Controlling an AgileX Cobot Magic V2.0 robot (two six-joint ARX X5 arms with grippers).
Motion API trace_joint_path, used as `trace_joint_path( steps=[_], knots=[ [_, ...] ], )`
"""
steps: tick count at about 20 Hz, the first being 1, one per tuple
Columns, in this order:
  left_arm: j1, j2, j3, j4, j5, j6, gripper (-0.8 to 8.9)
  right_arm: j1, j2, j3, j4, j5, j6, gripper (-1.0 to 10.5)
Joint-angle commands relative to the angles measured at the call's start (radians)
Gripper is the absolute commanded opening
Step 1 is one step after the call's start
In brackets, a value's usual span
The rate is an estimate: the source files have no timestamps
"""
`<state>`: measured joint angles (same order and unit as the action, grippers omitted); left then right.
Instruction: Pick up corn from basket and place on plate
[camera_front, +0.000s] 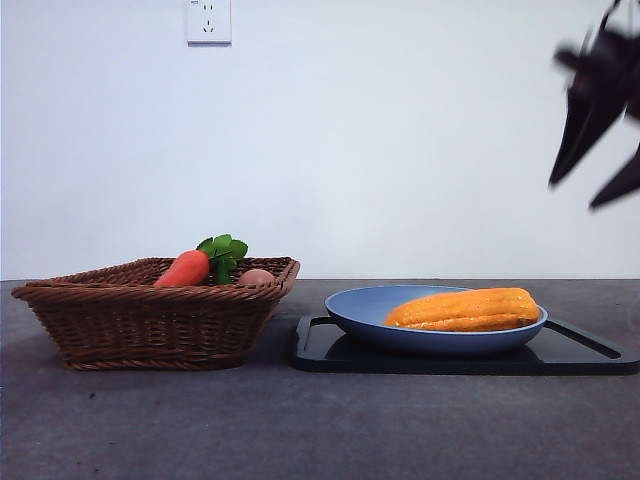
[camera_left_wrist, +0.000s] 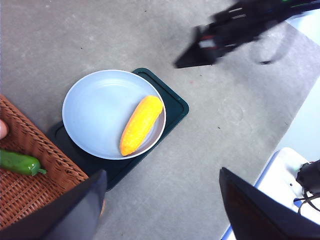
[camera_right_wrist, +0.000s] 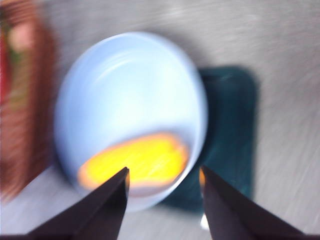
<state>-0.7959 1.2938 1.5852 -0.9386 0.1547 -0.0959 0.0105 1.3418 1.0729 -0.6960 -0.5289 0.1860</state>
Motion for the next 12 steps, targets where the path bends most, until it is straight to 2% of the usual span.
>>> trace_joint_path(
  steps=[1, 5, 8, 10, 12],
  knots=[
    [-0.007, 0.003, 0.027, 0.009, -0.002, -0.002, 3.65, 0.037, -0.114, 0.021, -0.102, -0.047, -0.056, 2.3],
    [-0.007, 0.003, 0.027, -0.01, -0.002, -0.001, 3.26, 0.138, -0.324, 0.021, -0.296, -0.035, -0.093, 2.1],
    [-0.007, 0.004, 0.027, -0.043, -0.002, 0.0, 1.43, 0.196, -0.432, 0.021, -0.398, -0.013, -0.103, 1.2],
    [-0.008, 0.004, 0.027, -0.061, -0.002, 0.002, 0.25, 0.22, -0.48, 0.021, -0.452, -0.013, -0.169, 0.0],
    [-0.008, 0.004, 0.027, -0.072, -0.002, 0.003, 0.04, 0.231, -0.507, 0.021, -0.477, -0.013, -0.188, 0.0]
  ],
)
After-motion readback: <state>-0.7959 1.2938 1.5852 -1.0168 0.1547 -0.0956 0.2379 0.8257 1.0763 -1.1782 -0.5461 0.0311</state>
